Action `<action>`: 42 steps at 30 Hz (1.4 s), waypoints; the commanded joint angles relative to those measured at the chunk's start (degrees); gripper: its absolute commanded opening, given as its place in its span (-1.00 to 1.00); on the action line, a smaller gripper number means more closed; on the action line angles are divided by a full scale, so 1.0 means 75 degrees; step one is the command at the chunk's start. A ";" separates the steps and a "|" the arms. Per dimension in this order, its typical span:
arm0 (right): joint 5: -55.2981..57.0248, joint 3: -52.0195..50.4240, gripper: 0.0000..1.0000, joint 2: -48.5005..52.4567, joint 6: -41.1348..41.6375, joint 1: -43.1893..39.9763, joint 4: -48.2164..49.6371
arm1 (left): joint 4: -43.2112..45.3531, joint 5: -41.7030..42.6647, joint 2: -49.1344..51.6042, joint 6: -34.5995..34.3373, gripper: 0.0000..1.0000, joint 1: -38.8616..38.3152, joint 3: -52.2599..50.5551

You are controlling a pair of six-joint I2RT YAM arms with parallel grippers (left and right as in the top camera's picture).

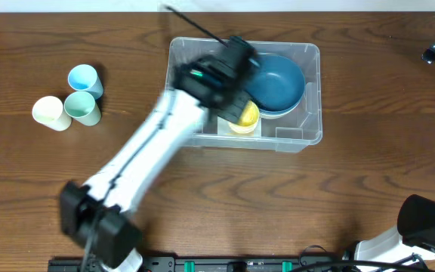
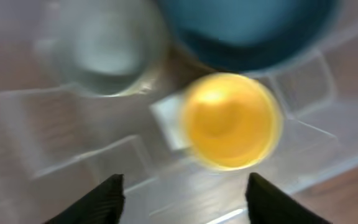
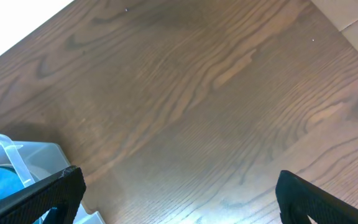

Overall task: Pack container
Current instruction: 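Carry the yellow cup into the bin onto the pink cup, release, then move the left gripper to the mint green cup and grasp it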

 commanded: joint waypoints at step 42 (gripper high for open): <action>0.0044 -0.0015 0.98 0.0020 0.0102 -0.0038 -0.0006 | -0.0335 -0.0105 0.2570 0.1536 0.51 0.5683 -0.0291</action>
